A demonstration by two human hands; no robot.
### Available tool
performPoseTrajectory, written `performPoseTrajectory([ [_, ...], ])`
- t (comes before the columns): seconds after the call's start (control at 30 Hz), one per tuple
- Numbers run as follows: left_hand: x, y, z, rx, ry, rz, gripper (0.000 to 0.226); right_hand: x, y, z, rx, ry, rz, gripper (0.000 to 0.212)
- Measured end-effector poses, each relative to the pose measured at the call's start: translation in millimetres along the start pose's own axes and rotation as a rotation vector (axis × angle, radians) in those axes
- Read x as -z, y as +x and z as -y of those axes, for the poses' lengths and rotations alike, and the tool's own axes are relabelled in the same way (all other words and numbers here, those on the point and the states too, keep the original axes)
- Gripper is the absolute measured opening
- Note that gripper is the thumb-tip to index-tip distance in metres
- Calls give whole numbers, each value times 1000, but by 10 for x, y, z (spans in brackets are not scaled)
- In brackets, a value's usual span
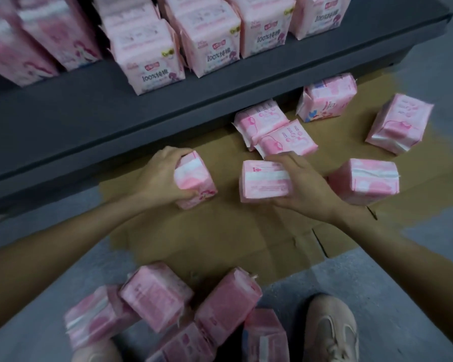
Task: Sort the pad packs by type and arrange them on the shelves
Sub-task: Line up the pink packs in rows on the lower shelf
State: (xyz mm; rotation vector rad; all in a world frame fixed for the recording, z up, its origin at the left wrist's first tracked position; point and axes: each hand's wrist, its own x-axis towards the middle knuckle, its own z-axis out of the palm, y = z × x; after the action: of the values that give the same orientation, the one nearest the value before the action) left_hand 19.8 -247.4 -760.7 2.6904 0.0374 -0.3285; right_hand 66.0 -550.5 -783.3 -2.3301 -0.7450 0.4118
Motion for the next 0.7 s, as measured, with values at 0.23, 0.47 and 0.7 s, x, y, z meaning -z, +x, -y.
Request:
performPoseTrajectory([
  [0.23,-112,-192,402,-21,134,78,92,-433,94,128,276,-384,9,66],
  [0.47,-213,-317,622,-116,135,86,103,-523,-36,-24,164,-280,164,60],
  [0.7,-270,-362,660,-108,78,124,92,-482,267,89,-213,-170,677,69],
])
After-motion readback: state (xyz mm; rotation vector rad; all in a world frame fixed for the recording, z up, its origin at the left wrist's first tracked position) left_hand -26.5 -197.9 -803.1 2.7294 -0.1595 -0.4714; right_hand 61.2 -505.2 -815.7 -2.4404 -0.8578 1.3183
